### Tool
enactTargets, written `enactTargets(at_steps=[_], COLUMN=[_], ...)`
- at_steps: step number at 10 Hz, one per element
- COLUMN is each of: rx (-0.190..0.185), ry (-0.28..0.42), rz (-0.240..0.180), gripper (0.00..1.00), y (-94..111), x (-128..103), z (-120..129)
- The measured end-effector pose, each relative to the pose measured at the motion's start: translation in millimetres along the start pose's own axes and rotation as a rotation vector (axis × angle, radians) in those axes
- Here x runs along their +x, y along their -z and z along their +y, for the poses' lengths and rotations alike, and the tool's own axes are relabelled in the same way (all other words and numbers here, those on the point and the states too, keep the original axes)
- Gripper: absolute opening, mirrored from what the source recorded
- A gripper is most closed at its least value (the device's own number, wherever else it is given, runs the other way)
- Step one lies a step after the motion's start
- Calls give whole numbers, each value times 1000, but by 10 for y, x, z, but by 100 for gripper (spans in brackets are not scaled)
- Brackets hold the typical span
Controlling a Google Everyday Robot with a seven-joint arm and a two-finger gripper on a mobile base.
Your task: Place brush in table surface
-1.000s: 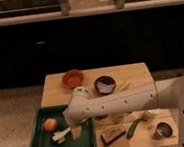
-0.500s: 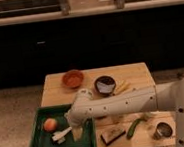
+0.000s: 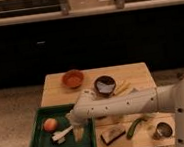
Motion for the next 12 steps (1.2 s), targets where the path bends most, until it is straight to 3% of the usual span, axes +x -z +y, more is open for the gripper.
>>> enactTargets(at_steps=[2,8,9,12], rx=[-8,2,4,12], ry=[-3,5,7,18], rz=[-3,-1,-1,2], gripper=[67,6,1,0], y=[-44,-28,-18,25], x=[7,2,-1,-3], z=[14,49,50,50])
